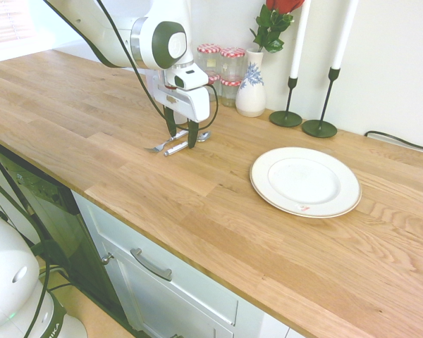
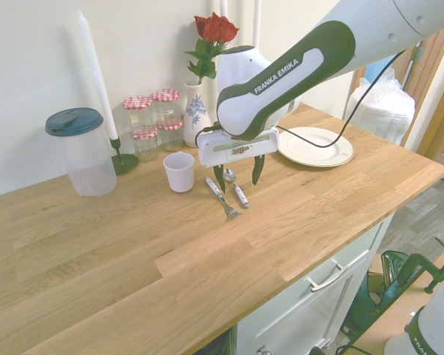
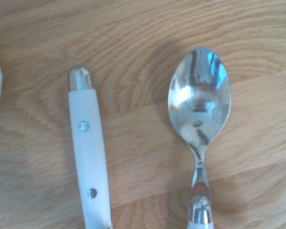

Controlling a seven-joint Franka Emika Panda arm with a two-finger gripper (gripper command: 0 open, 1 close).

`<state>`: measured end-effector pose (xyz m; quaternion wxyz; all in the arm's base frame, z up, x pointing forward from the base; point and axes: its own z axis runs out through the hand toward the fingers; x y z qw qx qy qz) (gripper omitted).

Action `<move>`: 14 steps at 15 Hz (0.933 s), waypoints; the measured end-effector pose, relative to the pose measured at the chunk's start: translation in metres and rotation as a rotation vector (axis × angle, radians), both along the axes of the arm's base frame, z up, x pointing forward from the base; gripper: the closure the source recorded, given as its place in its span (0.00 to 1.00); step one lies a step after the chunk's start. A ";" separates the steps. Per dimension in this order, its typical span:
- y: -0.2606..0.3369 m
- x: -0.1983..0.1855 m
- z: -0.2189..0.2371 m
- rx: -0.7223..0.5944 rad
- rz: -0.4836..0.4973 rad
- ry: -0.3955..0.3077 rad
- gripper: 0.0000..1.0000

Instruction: Put the spoon into the plate

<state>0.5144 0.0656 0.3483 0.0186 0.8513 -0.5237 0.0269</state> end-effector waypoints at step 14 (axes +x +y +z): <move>0.000 -0.003 -0.017 0.010 0.004 -0.014 1.00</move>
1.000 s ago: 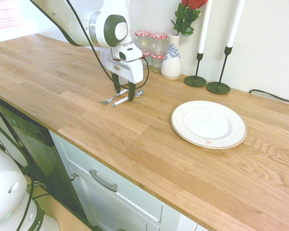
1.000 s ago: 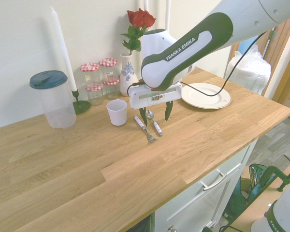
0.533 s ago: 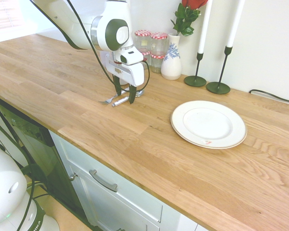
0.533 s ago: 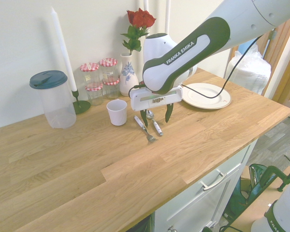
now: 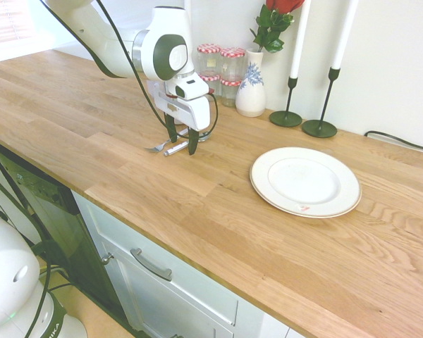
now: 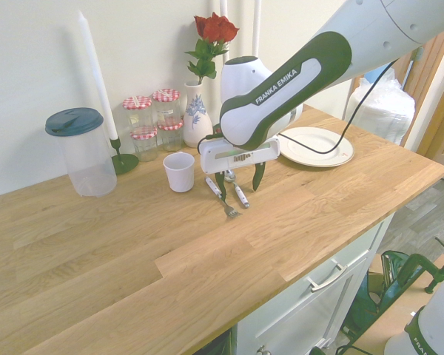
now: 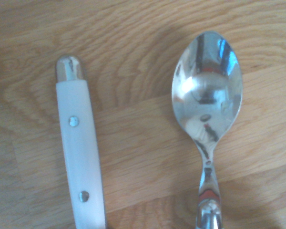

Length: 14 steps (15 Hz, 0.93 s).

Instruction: Put the spoon into the plate

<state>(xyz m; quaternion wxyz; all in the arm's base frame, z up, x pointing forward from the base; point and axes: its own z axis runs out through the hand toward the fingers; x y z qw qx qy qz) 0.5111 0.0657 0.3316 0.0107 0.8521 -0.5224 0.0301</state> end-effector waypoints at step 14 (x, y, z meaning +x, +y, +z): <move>0.005 -0.013 -0.002 0.010 0.003 -0.016 1.00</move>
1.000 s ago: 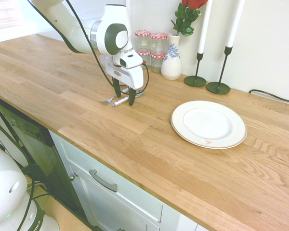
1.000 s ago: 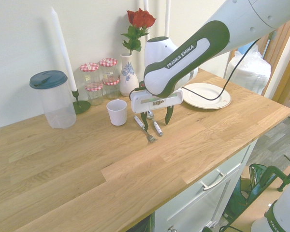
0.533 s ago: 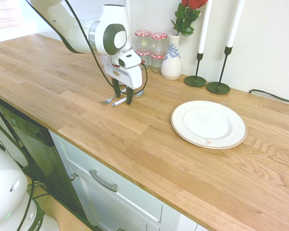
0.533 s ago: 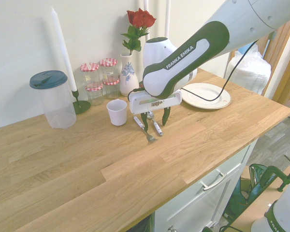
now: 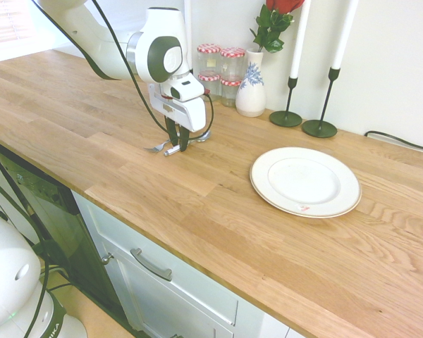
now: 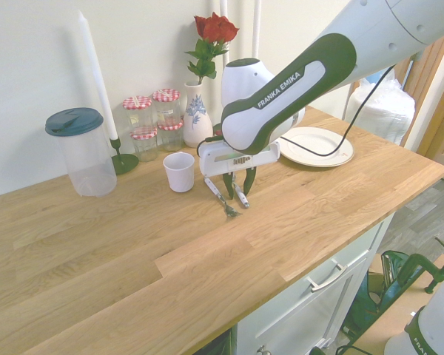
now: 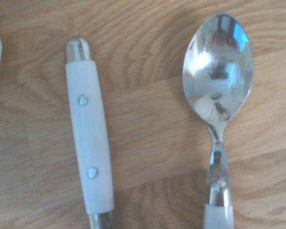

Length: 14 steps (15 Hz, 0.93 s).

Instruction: Put the spoon into the plate

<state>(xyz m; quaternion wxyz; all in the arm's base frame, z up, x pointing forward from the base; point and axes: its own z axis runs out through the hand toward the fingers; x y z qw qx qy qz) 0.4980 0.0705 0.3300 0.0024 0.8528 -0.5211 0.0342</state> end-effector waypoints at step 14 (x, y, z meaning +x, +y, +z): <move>-0.013 -0.008 0.035 -0.005 0.017 -0.038 1.00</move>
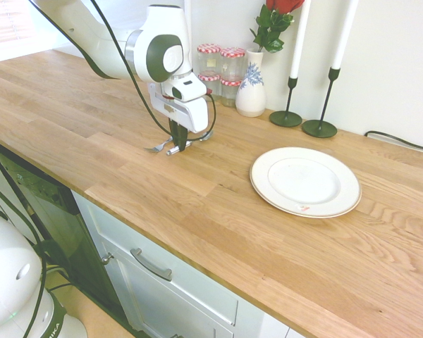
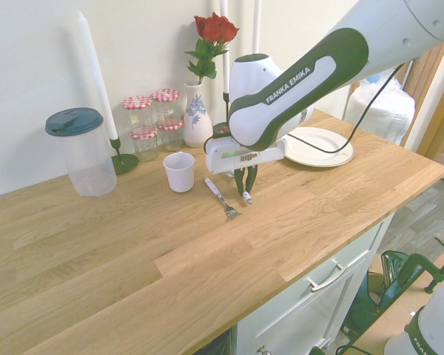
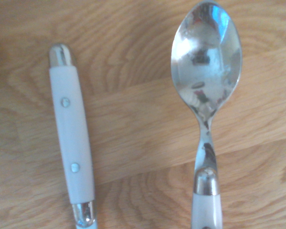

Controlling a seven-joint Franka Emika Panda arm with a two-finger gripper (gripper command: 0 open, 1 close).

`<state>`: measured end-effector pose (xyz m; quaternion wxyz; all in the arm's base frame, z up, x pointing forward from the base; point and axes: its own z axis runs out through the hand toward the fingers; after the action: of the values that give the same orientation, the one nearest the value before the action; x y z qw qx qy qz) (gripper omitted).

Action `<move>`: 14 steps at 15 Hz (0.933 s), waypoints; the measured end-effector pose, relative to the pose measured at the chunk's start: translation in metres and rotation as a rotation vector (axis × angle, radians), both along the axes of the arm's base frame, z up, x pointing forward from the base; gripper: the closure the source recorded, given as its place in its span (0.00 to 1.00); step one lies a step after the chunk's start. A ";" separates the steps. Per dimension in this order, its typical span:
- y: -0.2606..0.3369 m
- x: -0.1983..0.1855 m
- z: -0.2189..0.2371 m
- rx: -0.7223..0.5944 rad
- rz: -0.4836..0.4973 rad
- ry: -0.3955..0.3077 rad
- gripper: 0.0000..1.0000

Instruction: Put the spoon into the plate

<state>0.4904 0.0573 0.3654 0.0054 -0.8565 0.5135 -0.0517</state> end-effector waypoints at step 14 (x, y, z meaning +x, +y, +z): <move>-0.231 -0.036 0.066 -0.001 -0.133 -0.018 1.00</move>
<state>0.4543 -0.1737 0.4312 0.0062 -0.8200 0.5692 -0.0597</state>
